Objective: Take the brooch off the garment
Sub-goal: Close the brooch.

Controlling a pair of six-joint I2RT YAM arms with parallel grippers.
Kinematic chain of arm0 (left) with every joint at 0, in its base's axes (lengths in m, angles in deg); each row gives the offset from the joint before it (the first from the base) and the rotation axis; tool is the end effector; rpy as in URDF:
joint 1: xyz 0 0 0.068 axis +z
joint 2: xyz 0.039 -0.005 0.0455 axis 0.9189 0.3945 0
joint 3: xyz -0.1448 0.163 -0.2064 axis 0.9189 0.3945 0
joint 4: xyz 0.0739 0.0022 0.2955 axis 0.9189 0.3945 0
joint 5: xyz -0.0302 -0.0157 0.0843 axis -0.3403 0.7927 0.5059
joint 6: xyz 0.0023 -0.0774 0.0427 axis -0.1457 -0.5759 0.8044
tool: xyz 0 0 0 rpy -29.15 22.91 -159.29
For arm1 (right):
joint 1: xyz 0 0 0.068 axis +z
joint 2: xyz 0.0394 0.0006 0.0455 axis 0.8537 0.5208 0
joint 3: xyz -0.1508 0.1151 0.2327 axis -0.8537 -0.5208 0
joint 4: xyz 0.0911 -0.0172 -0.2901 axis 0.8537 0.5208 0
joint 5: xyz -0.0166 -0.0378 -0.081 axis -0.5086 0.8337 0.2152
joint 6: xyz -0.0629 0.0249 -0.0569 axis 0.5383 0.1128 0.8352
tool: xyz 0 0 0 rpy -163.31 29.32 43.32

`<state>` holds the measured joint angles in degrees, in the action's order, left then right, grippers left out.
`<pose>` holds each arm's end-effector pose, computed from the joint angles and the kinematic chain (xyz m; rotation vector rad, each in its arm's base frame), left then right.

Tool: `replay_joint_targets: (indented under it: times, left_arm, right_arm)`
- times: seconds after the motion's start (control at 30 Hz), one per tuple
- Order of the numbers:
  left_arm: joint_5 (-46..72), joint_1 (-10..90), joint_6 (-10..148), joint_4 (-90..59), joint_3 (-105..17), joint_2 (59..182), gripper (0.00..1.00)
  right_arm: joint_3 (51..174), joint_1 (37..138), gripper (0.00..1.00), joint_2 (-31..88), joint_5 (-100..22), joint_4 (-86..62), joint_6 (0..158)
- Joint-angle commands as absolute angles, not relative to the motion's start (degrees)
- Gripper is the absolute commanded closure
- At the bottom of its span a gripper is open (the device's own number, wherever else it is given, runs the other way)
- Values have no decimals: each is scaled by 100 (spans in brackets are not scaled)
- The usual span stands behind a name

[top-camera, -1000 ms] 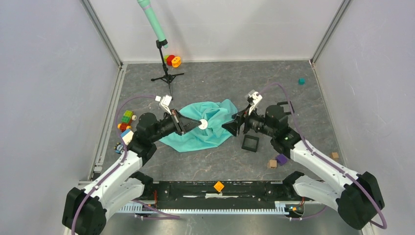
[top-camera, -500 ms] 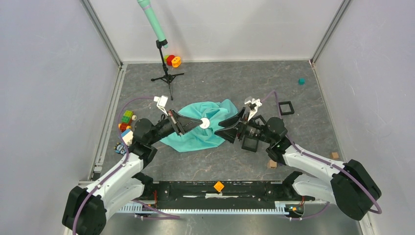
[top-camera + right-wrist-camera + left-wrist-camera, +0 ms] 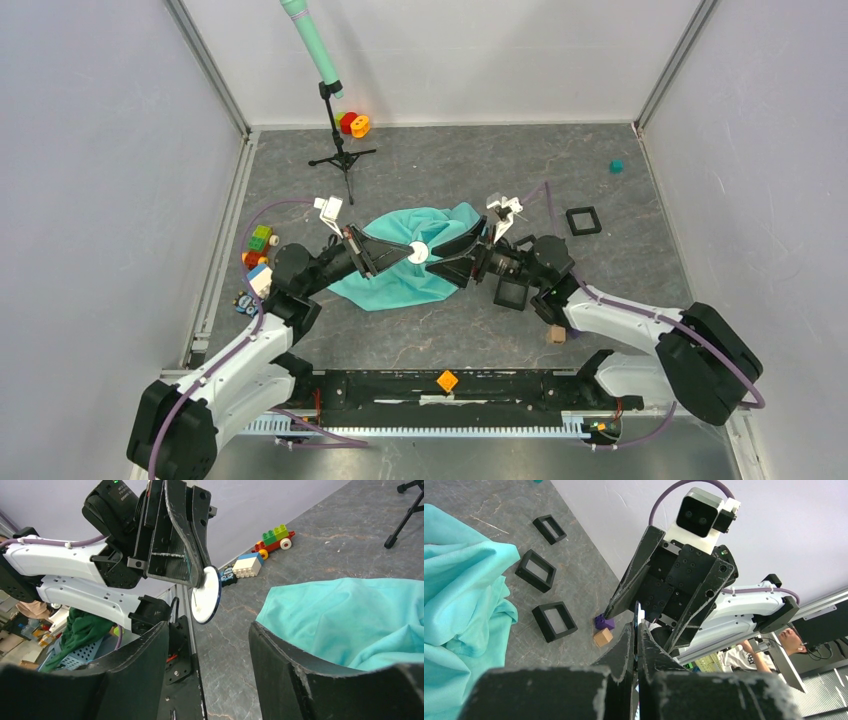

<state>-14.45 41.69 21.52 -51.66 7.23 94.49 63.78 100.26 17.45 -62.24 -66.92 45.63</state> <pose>0.2072 -0.1476 0.2722 0.1086 1.6550 -1.5990 0.2067 0.2381 0.2597 -0.5274 1.5130 1.5231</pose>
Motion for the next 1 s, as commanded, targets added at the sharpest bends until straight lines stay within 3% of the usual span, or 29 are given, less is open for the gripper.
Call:
replay_joint_targets:
  times: [0.0, 0.57, 0.97]
  left_arm:
    - [-1447, 4194, 1959, -5507, 733, 9379, 98]
    - [-1691, 4194, 1837, -5611, 722, 9322, 98]
    - [-1855, 4192, 1845, -5671, 708, 9449, 98]
  right_arm:
    - [6733, 10085, 37, 1892, -6166, -7164, 4456]
    - [6952, 10097, 63, 2146, -6275, -7282, 4268]
    - [7025, 10124, 64, 2288, -6334, -7426, 4123]
